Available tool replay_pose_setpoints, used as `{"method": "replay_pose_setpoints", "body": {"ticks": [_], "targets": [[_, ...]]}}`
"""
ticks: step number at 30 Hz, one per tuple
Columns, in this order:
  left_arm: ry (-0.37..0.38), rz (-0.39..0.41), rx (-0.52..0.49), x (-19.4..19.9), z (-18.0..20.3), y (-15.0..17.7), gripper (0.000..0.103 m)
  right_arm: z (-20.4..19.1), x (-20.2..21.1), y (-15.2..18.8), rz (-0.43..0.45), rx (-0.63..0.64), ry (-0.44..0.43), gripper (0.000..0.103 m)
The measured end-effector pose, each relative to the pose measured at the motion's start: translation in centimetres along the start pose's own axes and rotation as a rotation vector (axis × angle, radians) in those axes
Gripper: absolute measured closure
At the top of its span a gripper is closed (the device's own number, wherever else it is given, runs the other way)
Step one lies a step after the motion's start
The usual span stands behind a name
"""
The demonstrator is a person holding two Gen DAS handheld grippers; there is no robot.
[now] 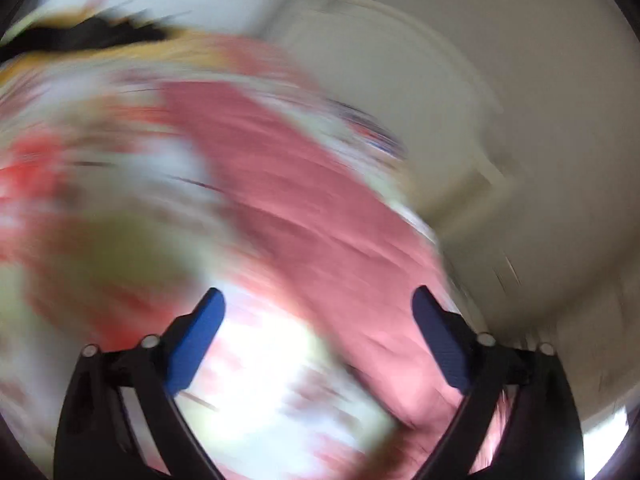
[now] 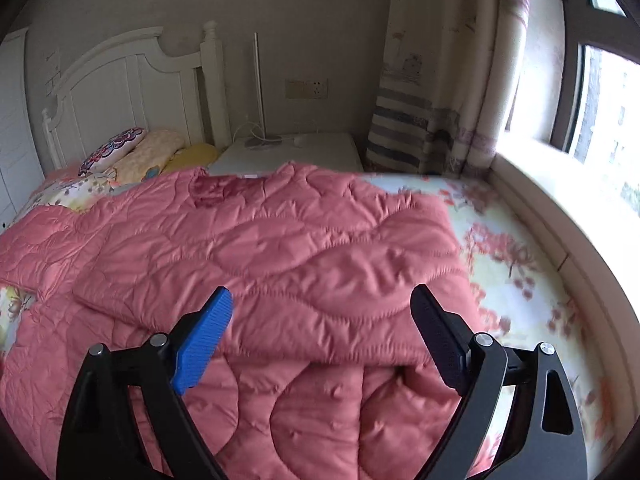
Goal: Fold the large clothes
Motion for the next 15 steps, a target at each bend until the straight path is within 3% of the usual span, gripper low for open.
{"method": "replay_pose_setpoints", "body": {"ticks": [2, 6, 7, 8, 9, 11, 15], "targets": [[0.001, 0.022, 0.099, -0.6, -3.0, -3.4, 0.015, 0.3, -0.9, 1.0, -0.027, -0.036, -0.014, 0.016], [0.002, 0.015, 0.119, -3.4, -2.6, -6.9, 0.018, 0.9, -0.9, 2.0, -0.029, -0.090, -0.052, 0.016], [0.016, -0.011, 0.118, -4.2, -1.9, -7.0, 0.049, 1.0, -0.7, 2.1, -0.014, -0.098, -0.059, 0.016], [0.037, -0.075, 0.127, -5.4, -0.6, -6.4, 0.092, 1.1, -0.5, 2.2, -0.005, -0.107, -0.065, 0.016], [0.041, -0.082, 0.131, -5.4, 0.5, -5.8, 0.096, 1.4, -0.3, 2.3, 0.005, -0.121, -0.070, 0.016], [0.099, 0.002, 0.073, -3.4, 4.4, -4.9, 0.096, 1.9, 0.0, 2.6, 0.026, -0.155, -0.077, 0.016], [0.377, 0.018, -0.193, 2.4, 17.7, 3.7, 0.096, 2.5, 0.5, 2.6, 0.052, -0.200, -0.101, 0.016]]}}
Point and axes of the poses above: each gripper's, at about its wrist camera, not at the fingertips, and x roughly against the way its jaws point, z to its right, y to its underside, the point moved 4 cm from there along -x, roughly the way its jaws point, and after that the axes turned 7 degrees about x, right-handed, at the moved point
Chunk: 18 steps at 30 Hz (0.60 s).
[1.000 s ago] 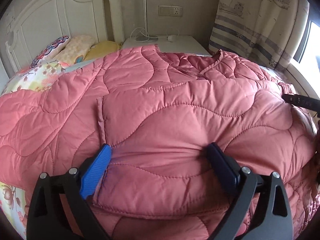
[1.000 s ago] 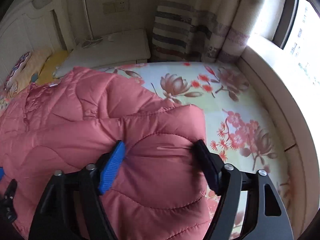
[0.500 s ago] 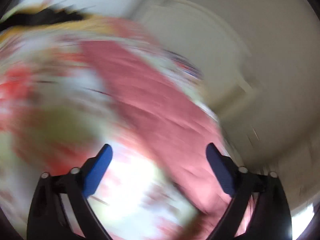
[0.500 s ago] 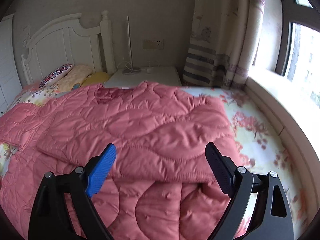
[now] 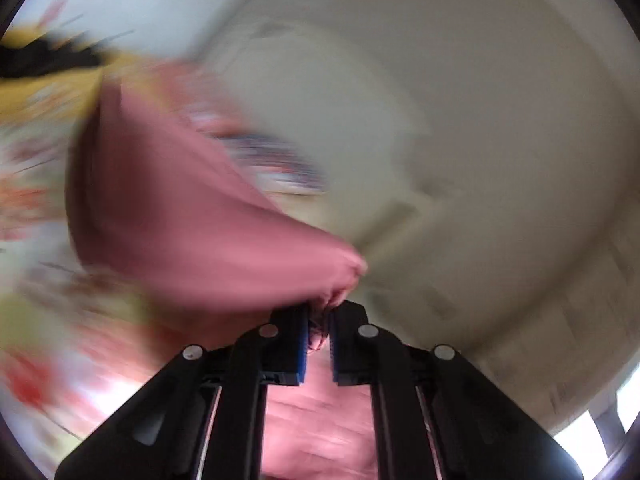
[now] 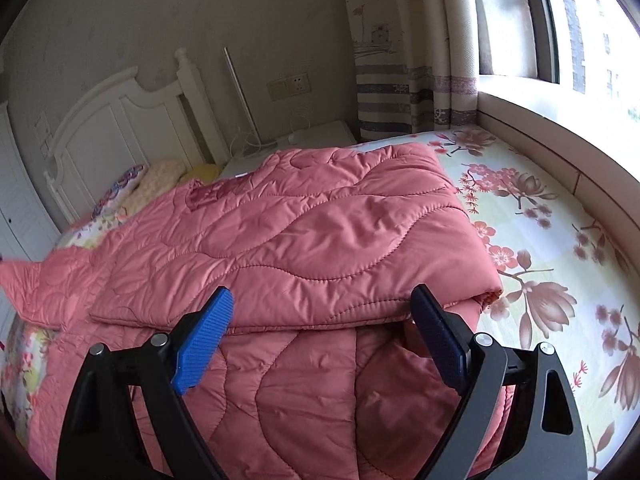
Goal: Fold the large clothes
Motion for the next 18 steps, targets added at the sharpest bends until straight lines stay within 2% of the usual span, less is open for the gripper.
{"method": "replay_pose_setpoints", "body": {"ticks": [2, 4, 5, 6, 7, 8, 9, 10, 12, 14, 17, 18], "targets": [[0.134, -0.061, -0.140, -0.1, 7.4, 4.6, 0.095, 0.1, 0.0, 0.0, 0.002, -0.012, -0.004, 0.016], [0.262, -0.159, -0.296, -0.6, 14.3, 10.9, 0.093, 0.2, 0.2, -0.1, 0.005, -0.018, -0.002, 0.016], [0.313, -0.218, -0.380, -1.0, 17.3, 14.9, 0.090, 0.2, 0.2, 0.0, 0.007, -0.021, -0.004, 0.016], [0.336, -0.255, -0.424, -1.1, 18.6, 17.3, 0.084, 0.3, 0.2, 0.0, 0.008, -0.027, -0.006, 0.016], [0.383, -0.346, -0.502, -1.4, 20.5, 21.6, 0.061, 0.5, 0.2, 0.1, 0.009, -0.036, -0.006, 0.016], [0.413, -0.427, -0.561, -1.5, 21.7, 25.1, 0.028, 0.7, 0.3, 0.1, 0.009, -0.047, -0.004, 0.016], [0.431, -0.467, -0.611, -1.3, 22.3, 27.5, 0.017, 1.0, 0.4, 0.2, 0.011, -0.061, -0.006, 0.016], [0.444, -0.474, -0.661, -0.7, 22.4, 29.1, 0.013, 1.3, 0.5, 0.3, 0.013, -0.079, -0.011, 0.016], [0.453, -0.416, -0.810, 1.1, 22.1, 32.2, 0.011, 1.8, 0.7, 0.4, 0.019, -0.104, -0.020, 0.016], [0.434, -0.387, -0.868, 2.2, 20.4, 32.4, 0.010, 2.2, 0.7, 0.5, 0.024, -0.125, -0.033, 0.016], [0.369, -0.378, -0.829, 1.5, 16.6, 30.2, 0.010, 2.2, 0.7, 0.5, 0.022, -0.122, -0.033, 0.016], [0.295, -0.354, -0.782, 0.7, 14.0, 28.2, 0.010, 2.1, 0.7, 0.5, 0.024, -0.117, -0.034, 0.016]]}}
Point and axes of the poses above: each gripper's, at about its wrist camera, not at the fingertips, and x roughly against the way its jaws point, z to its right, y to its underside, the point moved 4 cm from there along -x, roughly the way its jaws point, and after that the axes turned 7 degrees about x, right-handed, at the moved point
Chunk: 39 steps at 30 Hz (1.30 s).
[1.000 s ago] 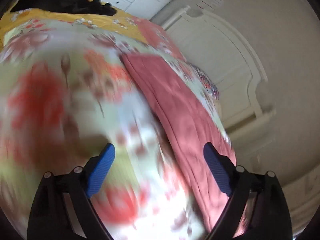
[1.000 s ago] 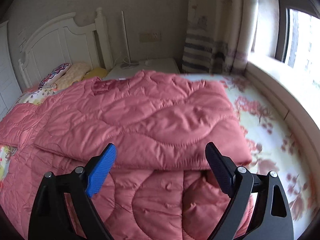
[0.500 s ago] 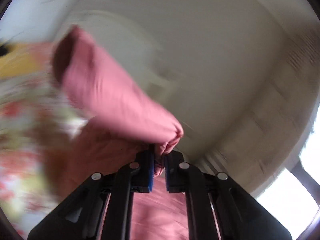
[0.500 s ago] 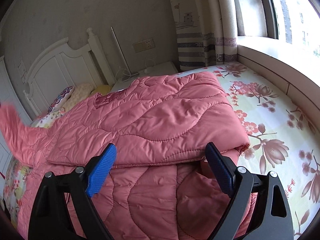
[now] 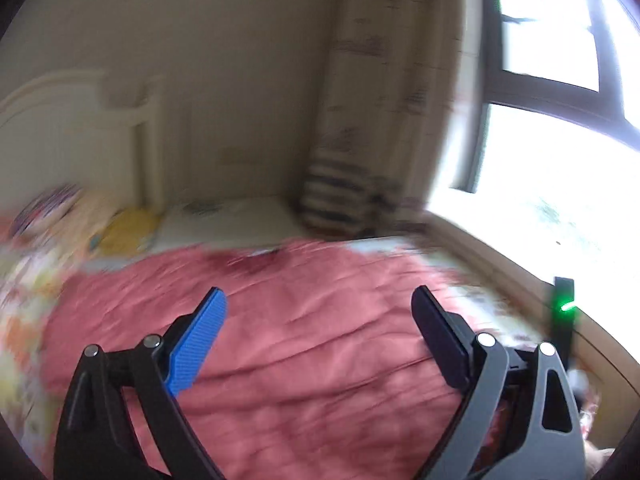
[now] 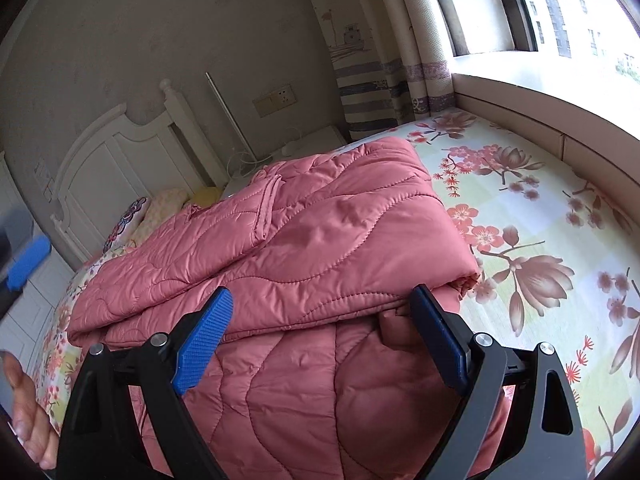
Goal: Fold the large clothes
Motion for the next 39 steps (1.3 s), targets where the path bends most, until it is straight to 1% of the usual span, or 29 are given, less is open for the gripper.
{"method": "replay_pose_setpoints", "body": {"ticks": [1, 2, 3, 4, 5, 7, 8, 9, 10, 11, 12, 13, 14, 16, 18, 20, 22, 23, 24, 25, 26, 28, 30, 32, 34, 35, 37, 38, 39], "targets": [[-0.045, 0.006, 0.045, 0.7, -2.0, -0.7, 0.010, -0.1, 0.1, 0.0, 0.003, 0.006, -0.005, 0.016], [-0.099, 0.012, 0.110, 1.2, -5.0, -0.9, 0.009, -0.2, 0.1, 0.0, 0.006, 0.012, -0.009, 0.016], [-0.169, 0.019, 0.211, 1.9, -8.8, -0.4, 0.009, -0.3, 0.1, 0.0, 0.008, 0.015, -0.013, 0.016], [-0.228, 0.021, 0.292, 2.4, -11.7, 0.0, 0.009, -0.4, 0.2, 0.0, 0.011, 0.020, -0.015, 0.016], [-0.268, 0.022, 0.346, 3.1, -13.6, 0.3, 0.009, -0.5, 0.3, 0.0, 0.013, 0.023, -0.016, 0.016], [-0.389, 0.049, 0.467, 4.3, -18.5, 1.6, 0.009, -1.1, 0.3, -0.1, 0.005, 0.041, -0.012, 0.016], [-0.428, 0.060, 0.503, 4.9, -20.0, 2.1, 0.009, -1.7, 0.2, -0.2, -0.012, 0.061, -0.016, 0.016], [-0.476, 0.077, 0.563, 5.5, -21.9, 3.1, 0.009, -2.1, 0.1, -0.4, -0.024, 0.075, -0.022, 0.017], [-0.505, 0.086, 0.608, 6.0, -23.1, 3.9, 0.009, -2.7, -0.1, -0.7, -0.035, 0.089, -0.031, 0.017], [-0.518, 0.087, 0.640, 7.4, -24.1, 3.9, 0.009, -3.4, -0.3, -1.3, -0.043, 0.097, -0.047, 0.017], [-0.524, 0.076, 0.700, 7.9, -25.2, 4.4, 0.009, -3.9, -0.6, -1.9, -0.049, 0.098, -0.064, 0.017], [-0.516, 0.067, 0.736, 7.8, -25.8, 4.7, 0.009, -4.4, -1.2, -2.7, -0.063, 0.093, -0.086, 0.017], [-0.512, 0.060, 0.753, 7.7, -26.1, 5.0, 0.009, -4.7, -2.0, -3.6, -0.091, 0.079, -0.106, 0.017], [-0.518, 0.039, 0.747, 7.2, -25.8, 4.8, 0.009, -5.2, -3.6, -4.9, -0.120, 0.055, -0.114, 0.017], [-0.510, 0.024, 0.733, 7.1, -25.5, 4.7, 0.009, -5.3, -6.1, -5.9, -0.188, 0.017, -0.126, 0.017], [-0.516, 0.019, 0.721, 7.0, -25.3, 4.6, 0.009, -4.7, -9.0, -5.7, -0.278, -0.057, -0.100, 0.017], [-0.513, 0.014, 0.715, 7.0, -25.3, 5.0, 0.009, -4.7, -10.3, -5.5, -0.294, -0.075, -0.109, 0.026], [-0.513, 0.010, 0.715, 6.8, -25.2, 4.9, 0.009, -4.8, -10.6, -5.4, -0.286, -0.067, -0.109, 0.048], [-0.520, 0.007, 0.717, 6.9, -25.2, 5.1, 0.009, -5.0, -10.5, -5.2, -0.279, -0.054, -0.119, 0.068], [-0.536, 0.006, 0.719, 6.7, -25.5, 5.1, 0.009, -5.1, -10.0, -5.1, -0.262, -0.057, -0.135, 0.074], [-0.542, 0.005, 0.721, 6.6, -25.6, 5.1, 0.009, -5.1, -9.5, -5.2, -0.240, -0.059, -0.137, 0.084], [-0.543, 0.005, 0.713, 6.4, -25.5, 5.1, 0.009, -4.9, -7.0, -5.3, -0.161, -0.044, -0.141, 0.086], [-0.560, 0.008, 0.684, 6.4, -25.1, 4.9, 0.009, -4.4, -4.5, -5.0, -0.117, -0.053, -0.132, 0.088], [-0.578, 0.013, 0.660, 6.5, -24.7, 4.6, 0.009, -3.7, -3.0, -4.2, -0.094, -0.041, -0.073, 0.092], [-0.573, 0.010, 0.641, 6.4, -24.4, 4.5, 0.009, -2.2, -2.3, -3.4, -0.089, -0.040, 0.004, 0.092], [-0.569, 0.004, 0.636, 6.2, -24.3, 4.5, 0.008, -1.7, -2.3, -3.2, -0.097, -0.041, 0.020, 0.092], [-0.555, -0.010, 0.619, 5.9, -24.0, 4.4, 0.007, -0.5, -3.3, -2.4, -0.150, -0.038, 0.046, 0.091], [-0.550, -0.011, 0.613, 5.9, -23.9, 4.4, 0.007, -0.1, -3.4, -2.2, -0.163, -0.044, 0.070, 0.089], [-0.547, -0.009, 0.606, 5.9, -23.8, 4.4, 0.007, -0.1, -3.2, -2.5, -0.157, -0.041, 0.081, 0.086]]}}
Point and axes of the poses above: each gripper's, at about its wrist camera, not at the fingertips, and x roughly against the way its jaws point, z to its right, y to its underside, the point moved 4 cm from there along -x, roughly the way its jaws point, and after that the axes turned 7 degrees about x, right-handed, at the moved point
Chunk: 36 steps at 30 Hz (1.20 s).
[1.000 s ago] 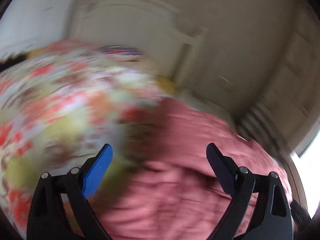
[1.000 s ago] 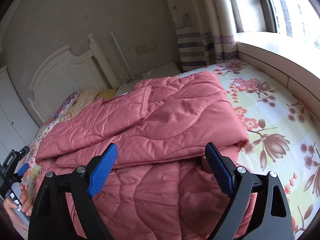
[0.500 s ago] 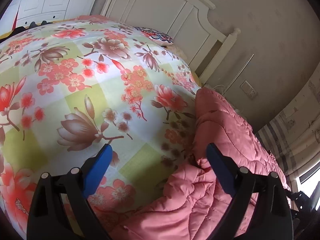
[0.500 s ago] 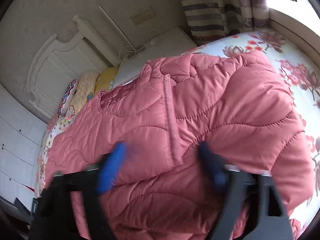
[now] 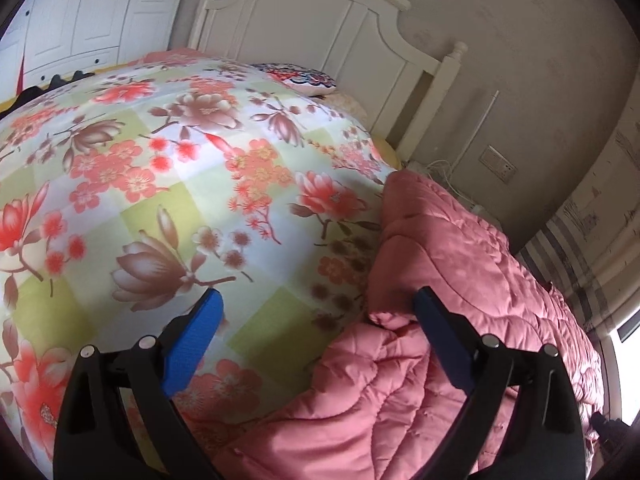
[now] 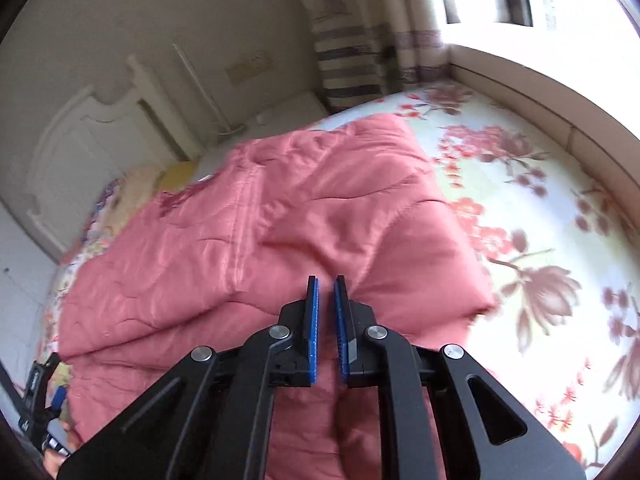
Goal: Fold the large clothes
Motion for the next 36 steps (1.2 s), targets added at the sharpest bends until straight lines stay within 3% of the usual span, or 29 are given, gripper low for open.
{"method": "replay_pose_setpoints", "body": {"ticks": [1, 2, 3, 4, 5, 7, 11, 13, 15, 17, 20, 23, 25, 28, 31, 32, 34, 35, 36], "targets": [[0.001, 0.001, -0.002, 0.0, 0.0, 0.0, 0.007, -0.4, 0.4, -0.3, 0.016, 0.016, 0.003, 0.084], [0.002, -0.001, -0.002, 0.0, 0.0, 0.0, 0.007, -1.3, 0.7, -0.8, 0.034, 0.049, 0.010, 0.073], [0.002, -0.004, 0.000, -0.1, 0.0, 0.0, 0.007, -2.4, 0.8, -1.1, 0.045, 0.080, 0.009, 0.040], [0.002, -0.005, 0.002, -0.1, -0.1, 0.0, 0.007, -3.7, 1.1, -0.9, 0.057, 0.117, -0.004, 0.019], [0.003, -0.004, 0.005, 0.0, -0.1, 0.0, 0.007, -5.2, 1.4, -1.4, 0.093, 0.160, -0.026, 0.009], [0.001, 0.002, 0.009, 0.1, -0.2, 0.0, 0.007, -7.0, 1.7, -2.2, 0.140, 0.204, -0.040, 0.009], [0.007, 0.014, 0.005, 0.4, -0.1, 0.0, 0.007, -6.5, -1.2, -3.1, 0.046, 0.084, -0.091, 0.010], [0.017, 0.017, -0.009, 0.5, 0.2, 0.0, 0.007, -5.0, -4.0, -2.6, -0.049, -0.012, -0.094, 0.028], [0.025, 0.015, -0.021, 0.5, 0.5, 0.1, 0.007, -4.5, -5.1, -1.9, -0.077, -0.056, -0.190, 0.071], [0.027, 0.013, -0.026, 0.5, 0.6, 0.1, 0.007, -4.7, -4.5, -1.7, -0.058, -0.042, -0.248, 0.086], [0.031, 0.024, -0.019, 0.8, 0.5, 0.1, 0.007, -4.9, -1.0, -2.1, 0.050, -0.004, -0.254, 0.089], [0.047, 0.088, -0.015, 2.1, 0.6, -0.2, 0.007, -3.7, 1.5, -2.1, 0.115, 0.024, -0.161, 0.090], [0.052, 0.100, -0.037, 2.3, 1.1, -0.1, 0.002, -2.6, 1.0, -1.6, 0.087, 0.035, -0.100, 0.091], [0.059, 0.006, -0.074, 0.7, 1.9, 0.4, 0.002, -0.9, -1.8, 0.1, -0.020, 0.016, -0.075, 0.090], [0.063, -0.049, -0.060, -0.2, 1.6, 0.7, 0.002, -0.7, -1.3, 0.4, 0.006, 0.029, -0.032, 0.089], [0.063, -0.045, -0.057, -0.1, 1.6, 0.7, 0.002, -1.1, -0.8, 0.2, 0.019, 0.042, -0.013, 0.081], [0.063, -0.045, -0.066, -0.1, 1.7, 0.8, 0.002, -2.8, 0.3, -0.7, 0.056, 0.091, 0.020, 0.078], [0.064, -0.045, -0.072, -0.1, 1.8, 0.9, 0.002, -3.9, 0.9, -1.3, 0.081, 0.128, 0.018, 0.061], [0.065, -0.043, -0.076, -0.1, 1.9, 1.0, 0.002, -5.3, 1.4, -1.8, 0.109, 0.173, 0.016, 0.011]]}}
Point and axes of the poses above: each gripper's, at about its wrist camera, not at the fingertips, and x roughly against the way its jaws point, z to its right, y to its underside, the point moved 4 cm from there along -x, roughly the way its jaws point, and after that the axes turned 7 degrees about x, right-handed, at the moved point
